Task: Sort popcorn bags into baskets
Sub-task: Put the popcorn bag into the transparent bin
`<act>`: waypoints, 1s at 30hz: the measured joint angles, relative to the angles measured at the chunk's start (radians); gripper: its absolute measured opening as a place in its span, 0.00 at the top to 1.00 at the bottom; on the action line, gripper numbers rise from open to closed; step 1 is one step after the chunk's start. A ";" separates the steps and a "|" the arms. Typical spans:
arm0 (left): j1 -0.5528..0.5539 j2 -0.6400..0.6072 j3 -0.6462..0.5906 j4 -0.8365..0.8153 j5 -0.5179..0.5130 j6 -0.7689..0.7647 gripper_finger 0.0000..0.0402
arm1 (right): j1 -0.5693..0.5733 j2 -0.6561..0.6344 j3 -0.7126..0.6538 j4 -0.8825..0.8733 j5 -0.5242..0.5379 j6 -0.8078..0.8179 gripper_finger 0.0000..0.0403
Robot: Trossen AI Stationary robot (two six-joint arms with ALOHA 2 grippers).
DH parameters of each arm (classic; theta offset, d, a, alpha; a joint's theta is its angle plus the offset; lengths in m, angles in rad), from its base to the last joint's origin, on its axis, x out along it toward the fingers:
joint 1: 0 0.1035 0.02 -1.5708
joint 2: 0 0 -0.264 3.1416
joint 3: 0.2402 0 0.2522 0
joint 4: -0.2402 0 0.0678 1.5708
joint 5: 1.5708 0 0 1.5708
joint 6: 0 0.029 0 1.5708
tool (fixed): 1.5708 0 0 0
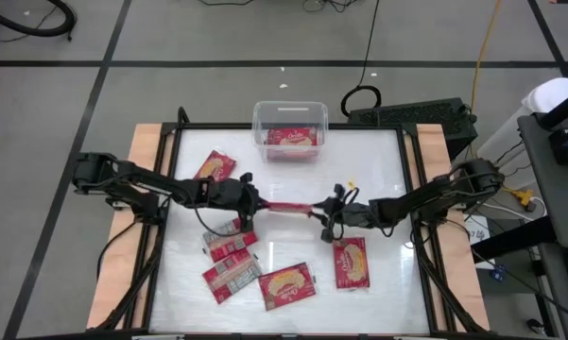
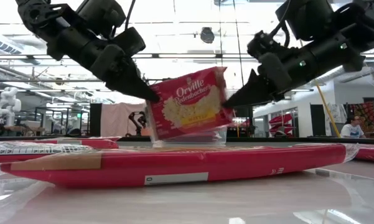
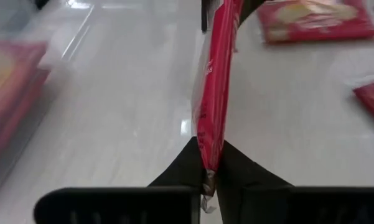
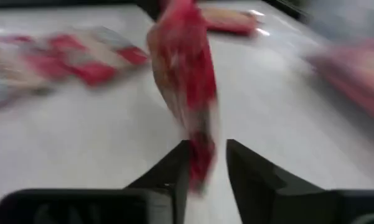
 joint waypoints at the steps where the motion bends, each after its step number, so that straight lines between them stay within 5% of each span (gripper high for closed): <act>1: 0.009 -0.013 0.000 -0.024 -0.005 -0.018 0.95 | 0.000 -0.019 0.000 -0.049 0.037 0.016 0.72; 7: 0.057 -0.079 0.000 -0.075 -0.005 -0.063 0.94 | 0.014 -0.121 -0.001 -0.120 0.101 0.041 0.62; 18: 0.098 -0.103 0.027 -0.089 0.019 -0.067 0.95 | 0.052 -0.059 0.000 0.316 -0.004 -0.141 0.66; 26: 0.096 -0.104 0.125 -0.205 0.053 -0.010 0.95 | 0.026 -0.076 -0.001 0.158 0.274 -0.164 0.77; 30: 0.101 -0.104 0.219 -0.365 0.046 0.056 0.95 | 0.051 -0.167 -0.001 0.036 0.308 -0.169 0.80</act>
